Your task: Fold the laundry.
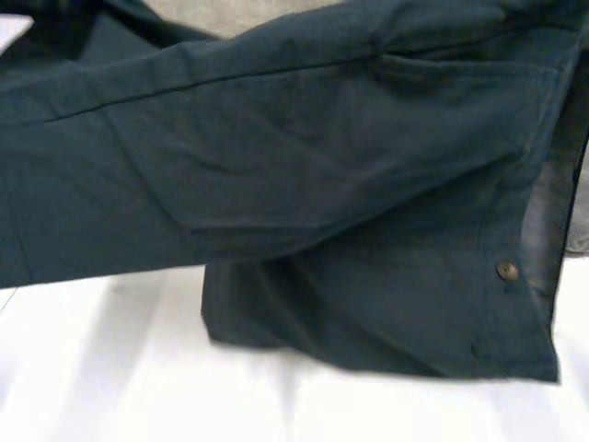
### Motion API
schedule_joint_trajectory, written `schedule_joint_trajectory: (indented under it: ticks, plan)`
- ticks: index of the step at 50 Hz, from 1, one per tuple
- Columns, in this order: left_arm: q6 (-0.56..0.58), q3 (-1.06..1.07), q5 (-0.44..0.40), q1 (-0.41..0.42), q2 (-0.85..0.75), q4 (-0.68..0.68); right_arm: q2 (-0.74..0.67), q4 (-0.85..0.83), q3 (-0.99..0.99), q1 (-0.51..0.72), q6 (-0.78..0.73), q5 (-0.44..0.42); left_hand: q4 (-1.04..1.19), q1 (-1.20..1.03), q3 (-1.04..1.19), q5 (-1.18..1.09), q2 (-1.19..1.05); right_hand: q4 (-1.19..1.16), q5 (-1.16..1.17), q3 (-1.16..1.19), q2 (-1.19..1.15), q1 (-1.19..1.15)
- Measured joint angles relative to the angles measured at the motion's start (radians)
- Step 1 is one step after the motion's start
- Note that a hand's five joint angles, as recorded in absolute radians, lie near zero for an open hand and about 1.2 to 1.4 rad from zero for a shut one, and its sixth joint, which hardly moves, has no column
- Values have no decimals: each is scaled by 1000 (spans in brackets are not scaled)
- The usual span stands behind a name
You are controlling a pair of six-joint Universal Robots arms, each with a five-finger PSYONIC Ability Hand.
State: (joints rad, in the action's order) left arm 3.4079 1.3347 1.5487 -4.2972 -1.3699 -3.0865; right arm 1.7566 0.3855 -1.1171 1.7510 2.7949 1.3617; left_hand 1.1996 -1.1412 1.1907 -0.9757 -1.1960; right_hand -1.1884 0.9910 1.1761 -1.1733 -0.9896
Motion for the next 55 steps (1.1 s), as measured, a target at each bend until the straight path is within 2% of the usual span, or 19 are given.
schedule_joint_trajectory:
  ticks: [6, 7, 11, 18, 20, 21, 23, 24, 26, 28, 31, 32, 37, 39, 43, 46, 50, 54, 55]
  plan:
    - [-7, -7, 3, -4, -145, 11, -134, 0, -11, 8, 2, -2, 0, 0, 0, 0, 0, 0, 1, 0, 0, 0]
    - [-9, -15, 5, -6, -192, 11, -217, -8, -2, 15, 4, 2, 0, 0, 0, 0, 0, 0, 0, 0, 0, 0]
    - [-13, -79, 20, -14, -372, 10, -377, -48, 48, 40, 20, 21, 0, 0, 0, 0, 0, 0, 0, 0, 0, 0]
    - [-14, -385, 122, -45, -765, 8, -706, -208, 261, 103, 77, 155, -1, 0, 0, 0, 0, 0, 0, 0, 0, 0]
    - [-12, -501, 154, -49, -869, 9, -806, -266, 347, 121, 83, 211, -178, 165, -171, 141, 175, 5, -5, -6, 4, 8]
    - [-11, -572, 170, -49, -928, 12, -853, -287, 390, 130, 82, 233, -401, 417, -390, 361, 399, 209, -198, -208, 208, 213]
    - [-11, -615, 179, -49, -963, 15, -877, -297, 412, 134, 81, 244, -401, 417, -390, 361, 399, 209, -198, -208, 208, 213]
    - [-10, -697, 194, -45, -1026, 23, -927, -309, 458, 142, 76, 264, -806, 842, -785, 761, 799, 610, -595, -611, 621, 603]
    - [-11, -770, 204, -36, -1080, 36, -1016, -291, 543, 162, 58, 290, -972, 949, -953, 911, 964, 882, -856, -877, 892, 764]
    - [-13, -803, 210, -22, -1106, 50, -1054, -253, 579, 176, 45, 297, -993, 950, -977, 927, 987, 958, -925, -962, 956, 789]
    - [-14, -804, 210, -19, -1108, 52, -1060, -242, 583, 178, 42, 297, -1000, 950, -981, 927, 994, 958, -925, -962, 956, 789]
    - [-20, -771, 210, 5, -1090, 64, -1061, -163, 569, 193, 29, 294, -1000, 950, -981, 927, 994, 958, -925, -964, 957, 789]
    - [-25, -636, 204, 24, -997, 66, -989, -98, 454, 195, 11, 271, -1000, 950, -981, 927, 994, 958, -925, -964, 957, 789]
    - [-25, -488, 198, 32, -896, 57, -901, -80, 318, 181, -25, 223, -1000, 950, -981, 927, 994, 958, -925, -964, 957, 789]
    - [-24, -297, 189, 44, -767, 43, -819, -78, 183, 150, -77, 163, -996, 945, -978, 926, 990, 958, -925, -964, 957, 789]
    - [-23, -120, 174, 69, -650, 34, -699, -87, -23, 87, -171, 66, -940, 877, -932, 886, 935, 958, -925, -964, 957, 789]
    - [-22, 49, 151, 108, -546, 33, -640, -109, -157, 44, -246, -9, -825, 757, -819, 774, 820, 935, -896, -919, 913, 771]
    - [-21, 113, 140, 126, -510, 33, -627, -122, -202, 28, -278, -39, -825, 757, -819, 774, 820, 896, -862, -880, 872, 738]
    - [-22, 209, 123, 157, -469, 34, -620, -137, -242, 12, -314, -68, -825, 757, -819, 774, 820, 844, -822, -831, 829, 695]
